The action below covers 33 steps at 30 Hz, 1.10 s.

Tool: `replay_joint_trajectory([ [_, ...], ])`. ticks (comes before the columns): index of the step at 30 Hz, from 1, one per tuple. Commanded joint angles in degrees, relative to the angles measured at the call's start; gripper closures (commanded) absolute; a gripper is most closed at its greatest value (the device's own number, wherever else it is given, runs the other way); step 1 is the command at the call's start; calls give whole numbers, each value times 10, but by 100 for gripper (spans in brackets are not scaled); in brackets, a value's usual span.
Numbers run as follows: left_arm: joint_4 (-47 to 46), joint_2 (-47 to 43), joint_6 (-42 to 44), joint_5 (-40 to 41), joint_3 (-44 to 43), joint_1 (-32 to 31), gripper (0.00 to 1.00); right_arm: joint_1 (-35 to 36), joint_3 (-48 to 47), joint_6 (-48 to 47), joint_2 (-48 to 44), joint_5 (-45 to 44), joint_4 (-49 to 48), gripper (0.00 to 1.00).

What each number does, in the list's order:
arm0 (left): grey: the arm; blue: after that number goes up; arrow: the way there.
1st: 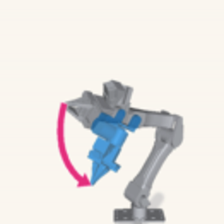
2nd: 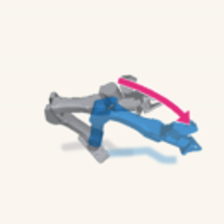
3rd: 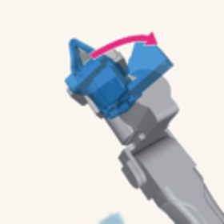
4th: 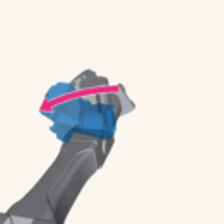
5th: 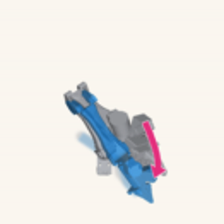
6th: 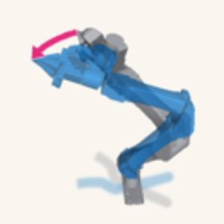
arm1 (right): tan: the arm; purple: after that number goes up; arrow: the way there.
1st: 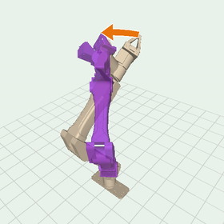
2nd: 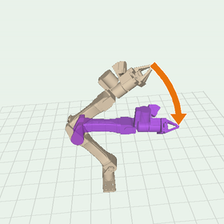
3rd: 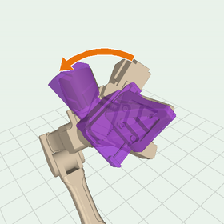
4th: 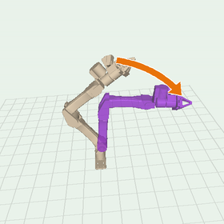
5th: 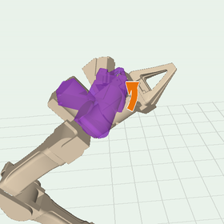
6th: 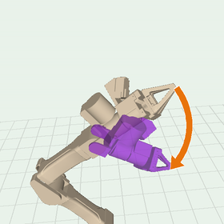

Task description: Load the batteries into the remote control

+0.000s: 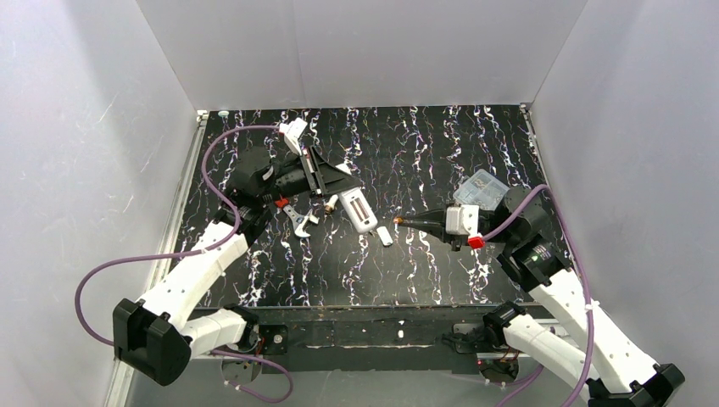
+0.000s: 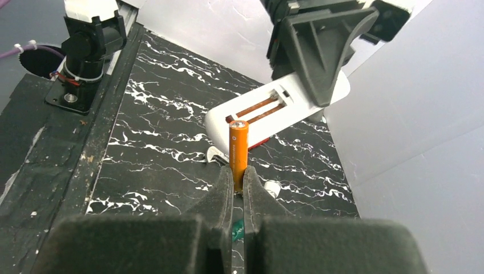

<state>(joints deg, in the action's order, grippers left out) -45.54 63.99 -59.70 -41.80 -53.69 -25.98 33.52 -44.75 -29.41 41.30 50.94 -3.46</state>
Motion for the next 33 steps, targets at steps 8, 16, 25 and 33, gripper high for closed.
replay_joint_trajectory([
  [8,-229,-1,-63,-94,-24,3,100,1,5,118,-3,-126,-103,99],
  [16,-150,-29,8,-127,-50,3,100,1,6,207,3,-232,-132,99],
  [25,144,-103,253,-134,-104,1,100,2,-9,224,24,-267,-108,99],
  [33,233,-124,326,-119,-130,1,100,1,-6,218,27,-267,-102,99],
])
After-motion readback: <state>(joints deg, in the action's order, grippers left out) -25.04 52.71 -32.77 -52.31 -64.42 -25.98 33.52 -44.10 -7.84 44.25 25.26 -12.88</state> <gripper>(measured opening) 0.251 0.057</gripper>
